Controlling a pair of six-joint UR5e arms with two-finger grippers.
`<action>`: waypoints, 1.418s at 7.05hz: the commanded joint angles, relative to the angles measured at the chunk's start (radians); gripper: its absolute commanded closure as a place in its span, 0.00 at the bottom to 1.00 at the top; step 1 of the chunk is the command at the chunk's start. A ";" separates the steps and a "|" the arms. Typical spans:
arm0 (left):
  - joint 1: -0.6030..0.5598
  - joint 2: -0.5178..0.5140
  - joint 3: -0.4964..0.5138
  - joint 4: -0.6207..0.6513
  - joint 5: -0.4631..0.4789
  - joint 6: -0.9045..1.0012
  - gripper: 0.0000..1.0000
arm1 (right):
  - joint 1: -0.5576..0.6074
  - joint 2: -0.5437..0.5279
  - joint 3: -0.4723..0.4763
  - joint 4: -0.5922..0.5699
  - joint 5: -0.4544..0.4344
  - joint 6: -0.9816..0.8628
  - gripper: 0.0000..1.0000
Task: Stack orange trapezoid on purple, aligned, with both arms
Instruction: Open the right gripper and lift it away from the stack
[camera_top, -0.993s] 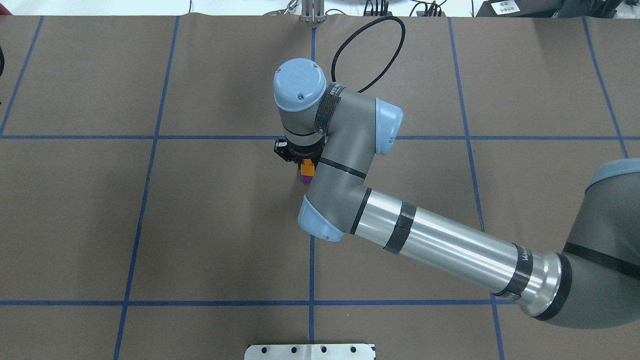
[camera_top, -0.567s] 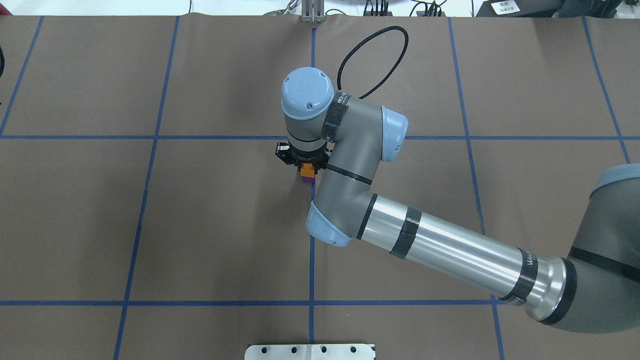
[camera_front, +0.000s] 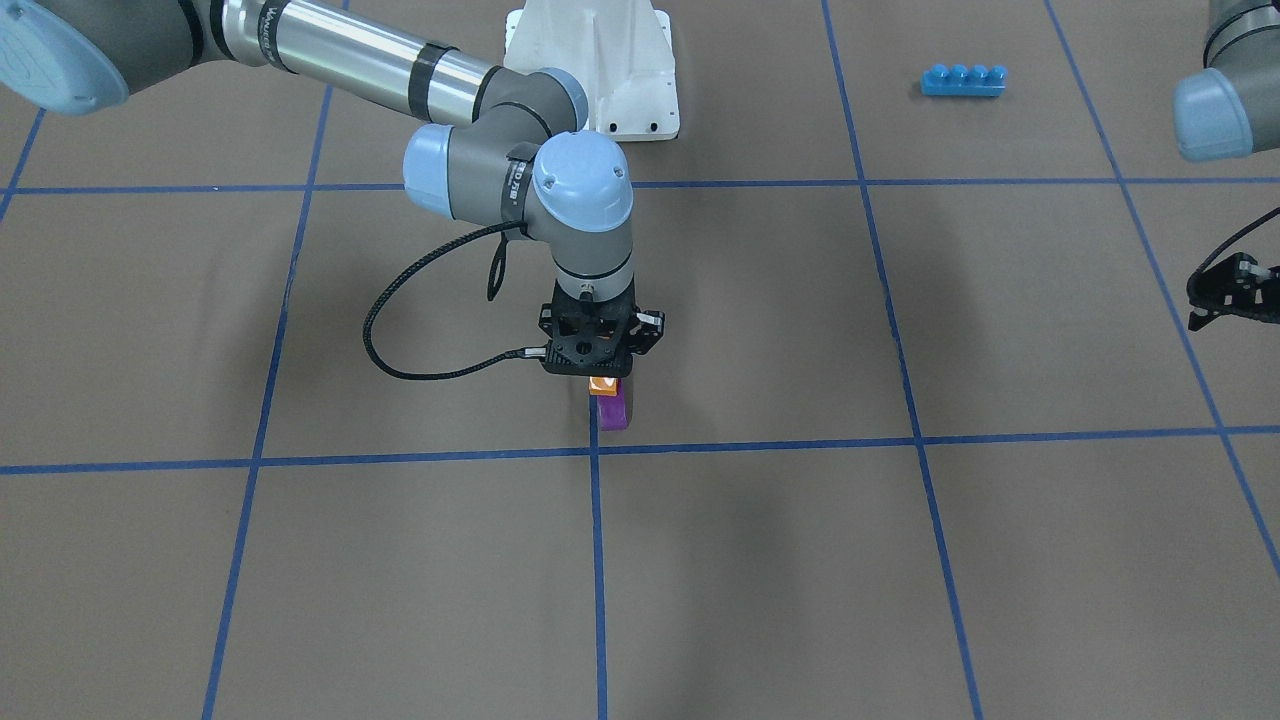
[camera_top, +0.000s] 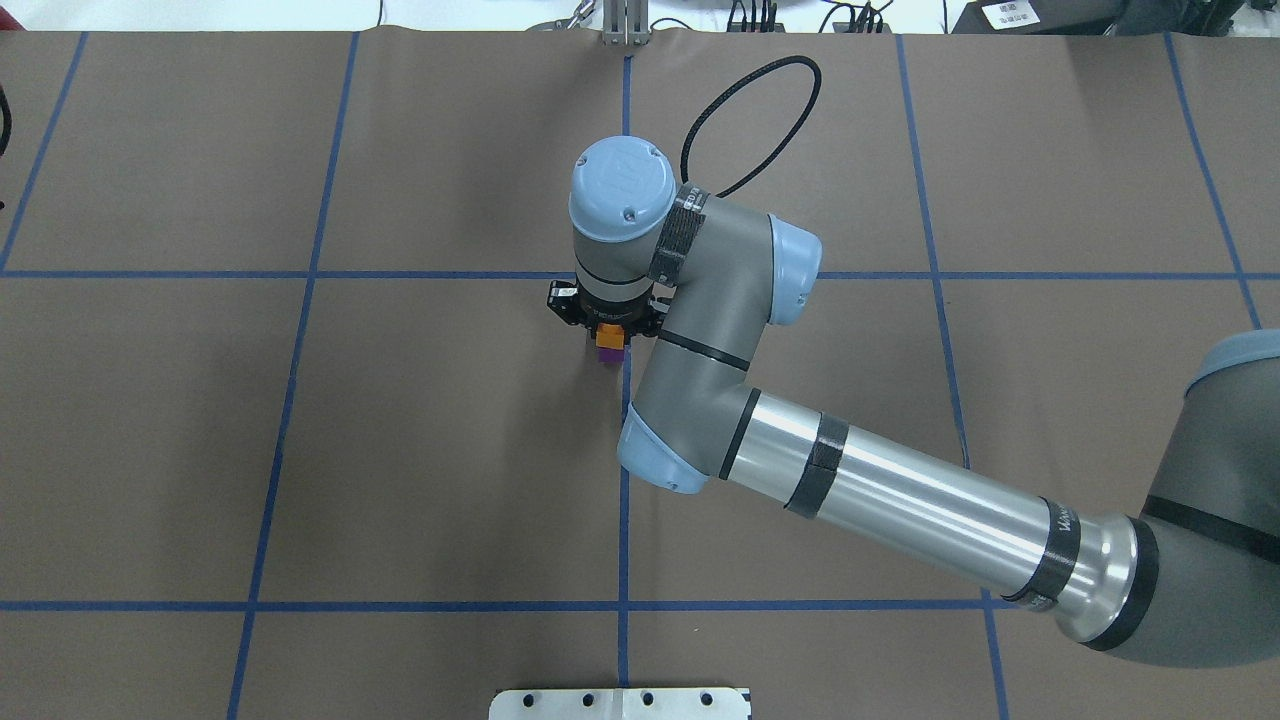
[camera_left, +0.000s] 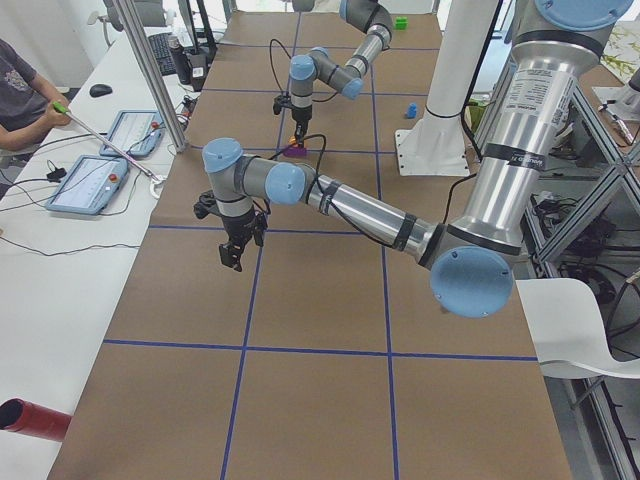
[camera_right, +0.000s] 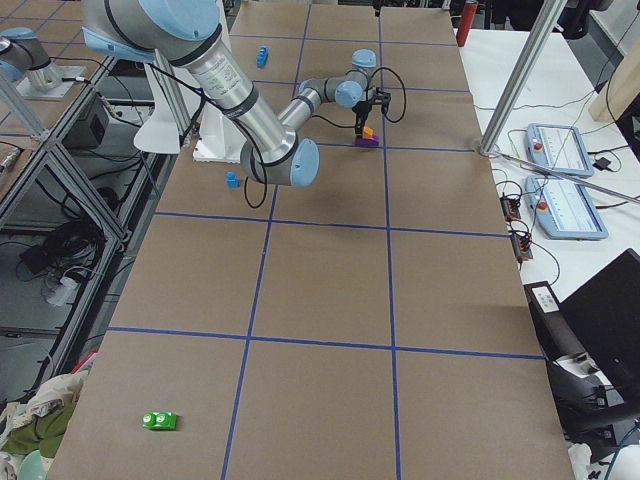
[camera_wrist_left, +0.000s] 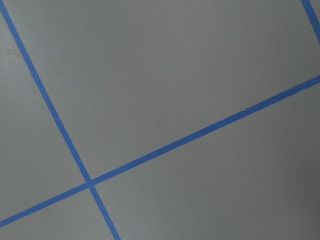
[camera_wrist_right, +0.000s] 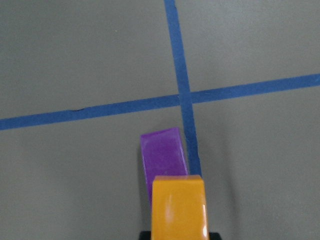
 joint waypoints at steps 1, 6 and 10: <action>0.000 -0.002 0.000 0.000 0.000 0.000 0.00 | 0.003 -0.001 0.003 0.007 0.001 0.001 0.00; -0.008 -0.010 -0.005 -0.011 -0.001 0.009 0.00 | 0.231 -0.091 0.306 -0.226 0.134 -0.104 0.00; -0.165 0.057 0.025 -0.058 -0.007 0.115 0.00 | 0.686 -0.628 0.479 -0.266 0.396 -0.967 0.00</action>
